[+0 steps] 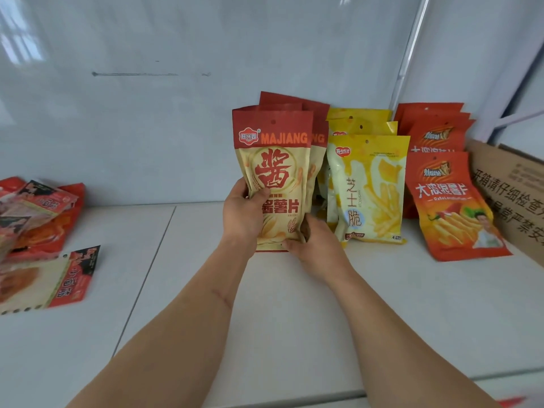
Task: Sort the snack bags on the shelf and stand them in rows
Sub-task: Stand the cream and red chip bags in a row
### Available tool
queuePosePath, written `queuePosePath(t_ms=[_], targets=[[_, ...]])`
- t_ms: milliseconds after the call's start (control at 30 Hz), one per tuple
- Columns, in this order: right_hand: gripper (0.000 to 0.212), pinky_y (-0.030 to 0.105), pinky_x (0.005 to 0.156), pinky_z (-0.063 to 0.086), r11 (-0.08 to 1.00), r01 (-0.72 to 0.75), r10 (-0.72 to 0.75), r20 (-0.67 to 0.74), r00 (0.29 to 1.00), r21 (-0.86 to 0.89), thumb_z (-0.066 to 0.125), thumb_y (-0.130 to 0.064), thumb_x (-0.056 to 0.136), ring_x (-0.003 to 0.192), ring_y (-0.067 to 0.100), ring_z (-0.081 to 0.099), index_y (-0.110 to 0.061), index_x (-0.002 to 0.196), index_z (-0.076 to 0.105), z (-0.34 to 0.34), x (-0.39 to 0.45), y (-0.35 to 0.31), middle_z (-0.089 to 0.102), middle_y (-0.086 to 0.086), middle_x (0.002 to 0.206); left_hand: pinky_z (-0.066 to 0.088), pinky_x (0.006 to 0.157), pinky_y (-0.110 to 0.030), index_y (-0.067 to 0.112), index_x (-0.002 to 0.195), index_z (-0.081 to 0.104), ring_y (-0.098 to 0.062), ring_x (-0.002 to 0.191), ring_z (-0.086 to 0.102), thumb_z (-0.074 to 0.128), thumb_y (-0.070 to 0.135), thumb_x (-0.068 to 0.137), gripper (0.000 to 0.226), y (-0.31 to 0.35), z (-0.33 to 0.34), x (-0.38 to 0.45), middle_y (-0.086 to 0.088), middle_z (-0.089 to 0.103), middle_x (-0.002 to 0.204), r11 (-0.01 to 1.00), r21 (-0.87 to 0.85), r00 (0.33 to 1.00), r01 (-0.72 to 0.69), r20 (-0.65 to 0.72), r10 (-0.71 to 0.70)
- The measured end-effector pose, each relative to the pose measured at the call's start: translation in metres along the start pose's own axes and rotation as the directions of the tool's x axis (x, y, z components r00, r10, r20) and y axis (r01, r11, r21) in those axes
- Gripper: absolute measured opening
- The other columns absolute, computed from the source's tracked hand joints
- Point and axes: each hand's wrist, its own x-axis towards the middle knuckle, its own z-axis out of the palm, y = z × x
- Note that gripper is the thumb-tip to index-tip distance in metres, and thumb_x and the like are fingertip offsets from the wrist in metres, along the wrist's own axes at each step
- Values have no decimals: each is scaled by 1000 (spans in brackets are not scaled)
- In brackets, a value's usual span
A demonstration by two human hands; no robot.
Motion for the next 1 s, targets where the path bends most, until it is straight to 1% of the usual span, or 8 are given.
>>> queuePosePath(t_ms=[200,367,533,633,767,867,933,1000], targets=[[54,25,92,40,998,12,-14,-28,1000,-59,74,-24,83,118,20,54,-17,132,53,2,10,4,56,4,126,62,82,-45,28,109,67,-16,95,74,63,18,96,17,-2,2,8,8,77,102,999,37,1000,5,-12,-5],[54,22,91,36,991,12,-23,-75,997,-137,71,-27,88,122,22,49,-10,135,50,8,9,5,53,7,130,62,79,-37,24,115,62,-15,96,72,65,26,95,21,1,0,7,10,74,102,985,170,999,-35,-33,41],[54,34,93,46,975,3,-42,-173,984,-222,69,-29,88,121,27,50,-7,133,49,14,-1,4,51,10,131,61,83,-40,23,138,48,-15,102,68,68,41,91,54,5,-16,0,6,67,115,944,326,996,-41,-64,66],[60,39,93,45,957,-3,-71,-243,968,-290,73,-29,84,122,31,49,-6,132,46,14,-12,0,49,13,133,50,73,-21,21,145,44,-11,102,60,63,46,93,61,5,-38,-9,6,62,121,847,526,986,-74,-90,143],[57,43,93,44,872,31,-233,-359,904,-488,81,-26,75,113,37,51,-4,121,55,15,-37,-9,54,17,124,42,79,-27,21,138,53,-11,100,57,54,46,97,48,3,-78,-28,7,63,116,623,776,964,-101,-78,253],[37,43,81,49,726,178,-452,-266,851,-665,78,-26,76,98,33,56,-7,105,65,27,-51,-22,61,12,109,48,79,-34,18,125,64,-22,106,62,56,37,98,34,0,-112,-42,2,67,114,242,941,911,-235,127,391],[26,41,75,50,648,299,-538,-143,831,-700,76,-24,79,91,31,58,-8,98,68,42,-57,-36,63,8,100,51,68,-37,13,101,74,-31,87,67,70,27,89,19,-2,-137,-47,-4,71,96,-42,927,814,-372,347,466],[21,40,71,52,595,391,-578,-35,815,-702,76,-20,79,88,30,60,-9,95,70,60,-61,-57,65,6,95,49,57,-35,11,80,73,-32,66,64,79,21,78,12,5,-164,-53,-6,68,77,-217,882,759,-418,471,450]])
